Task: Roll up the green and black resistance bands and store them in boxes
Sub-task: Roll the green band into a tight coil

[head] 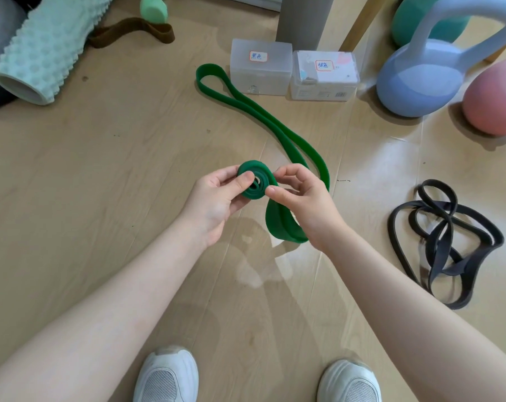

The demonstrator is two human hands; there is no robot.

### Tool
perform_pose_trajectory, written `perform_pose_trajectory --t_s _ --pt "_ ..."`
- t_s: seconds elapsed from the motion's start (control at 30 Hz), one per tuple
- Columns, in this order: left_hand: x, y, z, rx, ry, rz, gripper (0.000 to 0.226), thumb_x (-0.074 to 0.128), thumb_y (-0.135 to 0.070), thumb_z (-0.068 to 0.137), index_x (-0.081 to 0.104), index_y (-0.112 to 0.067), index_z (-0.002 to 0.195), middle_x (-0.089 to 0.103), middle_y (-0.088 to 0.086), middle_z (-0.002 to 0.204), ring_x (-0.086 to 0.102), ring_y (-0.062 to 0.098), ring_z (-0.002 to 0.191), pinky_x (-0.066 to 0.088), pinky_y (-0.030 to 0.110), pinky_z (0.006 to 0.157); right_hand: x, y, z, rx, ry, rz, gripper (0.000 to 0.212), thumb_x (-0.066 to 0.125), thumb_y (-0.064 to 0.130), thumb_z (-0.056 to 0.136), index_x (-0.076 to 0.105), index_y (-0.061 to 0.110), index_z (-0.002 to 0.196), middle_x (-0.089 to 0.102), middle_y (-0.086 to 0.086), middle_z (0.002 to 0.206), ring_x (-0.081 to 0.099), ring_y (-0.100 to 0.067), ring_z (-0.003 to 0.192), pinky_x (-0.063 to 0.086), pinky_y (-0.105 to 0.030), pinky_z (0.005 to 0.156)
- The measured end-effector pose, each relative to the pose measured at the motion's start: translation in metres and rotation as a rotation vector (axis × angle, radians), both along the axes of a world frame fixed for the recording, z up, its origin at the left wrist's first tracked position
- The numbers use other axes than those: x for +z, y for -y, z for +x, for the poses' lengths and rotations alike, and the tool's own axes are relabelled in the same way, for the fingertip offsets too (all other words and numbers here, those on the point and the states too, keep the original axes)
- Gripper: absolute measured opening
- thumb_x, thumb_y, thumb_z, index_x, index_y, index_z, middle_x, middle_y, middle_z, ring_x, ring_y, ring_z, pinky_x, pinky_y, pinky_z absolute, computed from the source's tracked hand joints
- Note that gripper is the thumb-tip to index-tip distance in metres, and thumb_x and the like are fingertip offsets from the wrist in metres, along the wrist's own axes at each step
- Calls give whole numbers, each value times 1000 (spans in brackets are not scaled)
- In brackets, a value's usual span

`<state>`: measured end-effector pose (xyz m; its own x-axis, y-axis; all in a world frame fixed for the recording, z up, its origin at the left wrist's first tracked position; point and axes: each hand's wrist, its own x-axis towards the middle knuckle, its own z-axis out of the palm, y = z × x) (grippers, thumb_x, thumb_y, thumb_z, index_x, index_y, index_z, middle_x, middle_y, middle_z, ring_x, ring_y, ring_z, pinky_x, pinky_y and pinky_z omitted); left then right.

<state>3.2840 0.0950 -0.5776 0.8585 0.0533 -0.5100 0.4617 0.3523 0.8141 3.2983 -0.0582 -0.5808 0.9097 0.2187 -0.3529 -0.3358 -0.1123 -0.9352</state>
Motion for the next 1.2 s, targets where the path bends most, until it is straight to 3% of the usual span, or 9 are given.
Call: perform_pose_trajectory --t_s 0.1,0.27,0.43,0.57,0.67,0.73,0.83,1.07,1.2 --pt "-2 5 -5 98 -13 -165 13 51 -9 91 64 -7 93 71 3 88 69 10 81 56 22 77 -2 -9 -6 -70 -68 107 17 68 15 81 58 25 91 69 -4 101 65 -16 94 47 -32 93" --pt "-6 6 -10 92 -68 -272 14 49 -8 92 62 -4 95 73 3 82 69 11 79 56 22 76 1 -17 -6 -137 -77 20 17 73 18 77 59 23 87 70 -2 90 66 -14 83 50 -33 82" --pt "-3 -13 -5 -322 -111 107 15 60 -12 85 64 -17 98 69 1 100 62 14 101 46 28 92 13 5 4 69 4 -150 12 70 11 80 62 18 84 73 -2 87 69 -15 81 53 -30 84" --pt "8 -19 -1 -514 -97 224 30 66 -20 81 59 -19 110 69 1 105 65 15 98 51 30 87 16 14 7 250 86 -260 14 72 8 78 63 17 84 73 -3 88 70 -18 83 54 -33 85" --pt "10 -13 -1 -683 -47 486 31 71 -21 77 60 -15 106 69 5 103 65 17 94 51 35 86 15 15 7 431 200 -454 16 76 14 74 66 17 87 72 -1 88 68 -15 82 54 -37 83" --pt "7 -9 -6 -730 -58 534 28 72 -18 77 61 -13 102 68 8 100 63 18 88 51 36 85 15 15 8 547 227 -547 18 78 18 72 66 22 86 71 3 88 66 -11 83 54 -36 82" --pt "3 -8 -12 -725 -59 507 24 73 -18 76 61 -16 97 69 5 94 63 17 84 51 35 84 14 17 8 593 193 -509 21 78 17 72 64 25 85 71 5 89 67 -9 84 54 -31 84" --pt "5 -11 -14 -581 29 490 22 72 -14 77 61 -22 94 71 -2 92 64 13 83 48 29 80 -1 39 2 463 -30 -207 27 69 4 79 55 21 95 68 -7 103 66 -16 98 52 -32 90" --pt "4 -16 -14 -534 70 435 23 68 -13 80 60 -30 93 70 -4 95 64 11 88 49 27 79 -7 38 -3 475 46 -340 24 69 13 81 56 31 87 63 4 79 57 -15 71 48 -32 72"
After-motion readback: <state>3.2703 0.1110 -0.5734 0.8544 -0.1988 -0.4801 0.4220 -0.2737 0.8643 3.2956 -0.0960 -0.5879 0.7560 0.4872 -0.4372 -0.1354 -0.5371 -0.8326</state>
